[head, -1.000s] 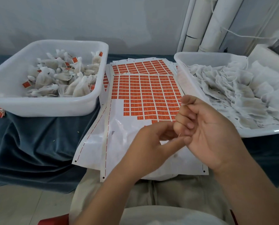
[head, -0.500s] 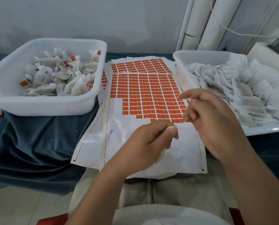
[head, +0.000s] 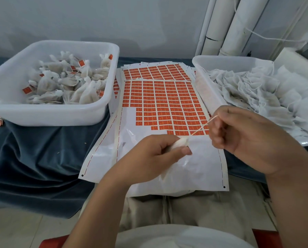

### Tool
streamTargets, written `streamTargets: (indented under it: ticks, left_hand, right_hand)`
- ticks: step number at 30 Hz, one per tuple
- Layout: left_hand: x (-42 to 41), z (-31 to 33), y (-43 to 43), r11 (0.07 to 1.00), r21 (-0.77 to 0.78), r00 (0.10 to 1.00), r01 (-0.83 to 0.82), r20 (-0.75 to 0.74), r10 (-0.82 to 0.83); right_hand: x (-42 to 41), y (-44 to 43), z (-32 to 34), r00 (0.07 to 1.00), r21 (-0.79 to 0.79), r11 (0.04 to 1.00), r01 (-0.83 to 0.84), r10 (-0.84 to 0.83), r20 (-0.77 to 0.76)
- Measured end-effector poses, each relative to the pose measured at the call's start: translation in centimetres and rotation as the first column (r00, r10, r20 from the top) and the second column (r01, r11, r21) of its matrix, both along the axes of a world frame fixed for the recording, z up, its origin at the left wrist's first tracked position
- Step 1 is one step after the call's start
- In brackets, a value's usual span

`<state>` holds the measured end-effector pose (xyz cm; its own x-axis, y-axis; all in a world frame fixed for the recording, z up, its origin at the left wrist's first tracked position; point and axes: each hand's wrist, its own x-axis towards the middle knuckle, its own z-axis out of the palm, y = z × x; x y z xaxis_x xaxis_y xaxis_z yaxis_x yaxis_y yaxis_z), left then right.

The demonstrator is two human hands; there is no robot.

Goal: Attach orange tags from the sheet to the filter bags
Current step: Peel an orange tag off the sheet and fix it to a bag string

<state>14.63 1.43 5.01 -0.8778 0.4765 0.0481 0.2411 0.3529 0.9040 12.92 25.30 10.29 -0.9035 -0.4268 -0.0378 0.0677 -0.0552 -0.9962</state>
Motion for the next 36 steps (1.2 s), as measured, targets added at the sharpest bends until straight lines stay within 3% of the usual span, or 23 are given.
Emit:
streamTargets:
  ticks: [3, 5, 9, 12, 17, 23, 27, 31, 36]
  left_hand:
    - [0.0, 0.0, -0.3, 1.0, 0.021, 1.0, 0.02, 0.001, -0.02]
    - [0.1, 0.2, -0.2, 0.996, 0.072, 0.999, 0.043, -0.026, -0.041]
    - [0.2, 0.3, 0.0, 0.979, 0.193, 0.991, 0.061, -0.13, -0.036]
    - [0.1, 0.0, 0.6, 0.969, 0.245, 0.99, -0.006, -0.138, 0.041]
    - [0.0, -0.3, 1.2, 0.946, 0.308, 0.978, -0.102, -0.144, 0.153]
    - [0.2, 0.2, 1.1, 0.909, 0.397, 0.964, -0.126, -0.166, 0.206]
    - [0.2, 0.2, 1.1, 0.899, 0.389, 0.95, -0.202, -0.146, 0.276]
    - [0.2, -0.3, 1.5, 0.899, 0.37, 0.935, -0.235, -0.167, 0.313]
    - [0.1, -0.6, 1.7, 0.939, 0.189, 0.913, -0.288, -0.241, 0.329]
  right_hand:
    - [-0.4, -0.2, -0.5, 0.998, -0.124, 0.992, 0.019, -0.011, 0.063]
    - [-0.6, -0.4, -1.0, 0.998, -0.123, 0.991, 0.049, -0.043, 0.049]
    - [-0.4, -1.3, -1.9, 0.981, 0.151, 0.976, 0.159, -0.139, -0.135]
    - [0.2, -2.2, -2.2, 0.947, 0.362, 0.909, 0.205, -0.092, -0.307]
    - [0.8, -2.9, -1.5, 0.887, 0.521, 0.812, 0.264, 0.009, -0.462]
    - [1.5, -3.3, -1.2, 0.89, 0.596, 0.776, 0.207, 0.103, -0.444]
    - [1.8, -3.1, -0.9, 0.882, 0.681, 0.717, 0.149, 0.215, -0.419]
    - [2.2, -3.9, -1.0, 0.852, 0.724, 0.661, 0.196, 0.25, -0.459]
    - [2.8, -3.9, -0.7, 0.769, 0.728, 0.615, 0.303, 0.293, -0.568]
